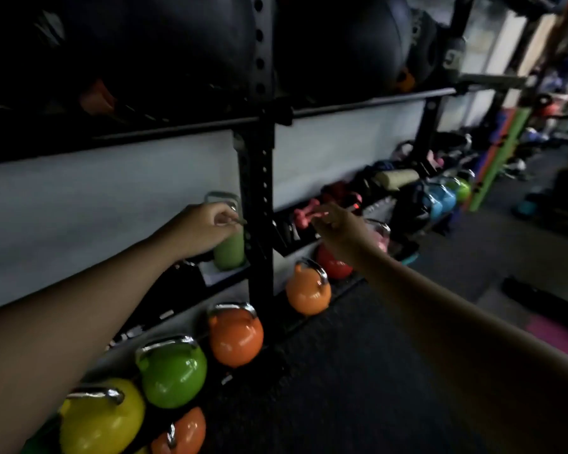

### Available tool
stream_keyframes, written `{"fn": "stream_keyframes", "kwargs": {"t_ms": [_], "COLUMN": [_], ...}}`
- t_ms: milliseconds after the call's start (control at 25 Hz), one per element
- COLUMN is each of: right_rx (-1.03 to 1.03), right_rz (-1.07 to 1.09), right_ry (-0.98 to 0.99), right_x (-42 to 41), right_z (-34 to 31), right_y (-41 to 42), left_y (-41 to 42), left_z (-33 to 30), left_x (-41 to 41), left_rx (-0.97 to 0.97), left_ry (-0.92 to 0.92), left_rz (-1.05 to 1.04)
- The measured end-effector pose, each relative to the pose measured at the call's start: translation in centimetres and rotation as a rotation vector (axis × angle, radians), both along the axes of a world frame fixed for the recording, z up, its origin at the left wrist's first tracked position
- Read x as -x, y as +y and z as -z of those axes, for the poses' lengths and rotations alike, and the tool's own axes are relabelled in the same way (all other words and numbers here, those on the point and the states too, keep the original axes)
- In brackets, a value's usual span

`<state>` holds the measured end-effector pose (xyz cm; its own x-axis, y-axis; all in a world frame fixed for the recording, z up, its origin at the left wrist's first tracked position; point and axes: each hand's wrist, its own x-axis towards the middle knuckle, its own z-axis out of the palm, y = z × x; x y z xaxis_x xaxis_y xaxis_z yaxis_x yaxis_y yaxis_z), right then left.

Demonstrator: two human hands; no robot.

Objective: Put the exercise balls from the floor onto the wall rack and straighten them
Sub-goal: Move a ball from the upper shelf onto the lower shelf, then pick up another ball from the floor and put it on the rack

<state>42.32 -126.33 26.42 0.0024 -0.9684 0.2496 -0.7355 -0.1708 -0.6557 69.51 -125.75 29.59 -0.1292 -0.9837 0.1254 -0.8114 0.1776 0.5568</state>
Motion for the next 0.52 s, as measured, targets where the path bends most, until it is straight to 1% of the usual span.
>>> {"fn": "stream_keyframes", "kwargs": {"t_ms": [80, 160, 240, 400, 520], "right_rx": [-0.125, -0.294, -0.438, -0.656, -0.784], "right_rz": [0.061, 0.144, 0.223, 0.370, 0.531], "right_ry": [0.060, 0.065, 0.051, 0.040, -0.055], "right_x": [3.8, 7.5, 11.0, 15.4, 18.0], "right_z": [5.4, 10.7, 15.4, 22.5, 26.3], "right_y": [5.0, 11.1, 17.9, 31.9, 43.8], "left_y": [1.6, 4.3, 7.6, 15.1, 22.6], "left_z": [5.5, 11.2, 16.2, 23.6, 27.7], "left_x": [3.5, 7.1, 10.6, 17.4, 23.1], "left_rx": [-0.127, -0.251, -0.341, -0.555, -0.670], "left_ry": [-0.010, -0.037, -0.102, -0.189, -0.319], "left_rz": [0.090, 0.199, 0.316, 0.492, 0.645]}}
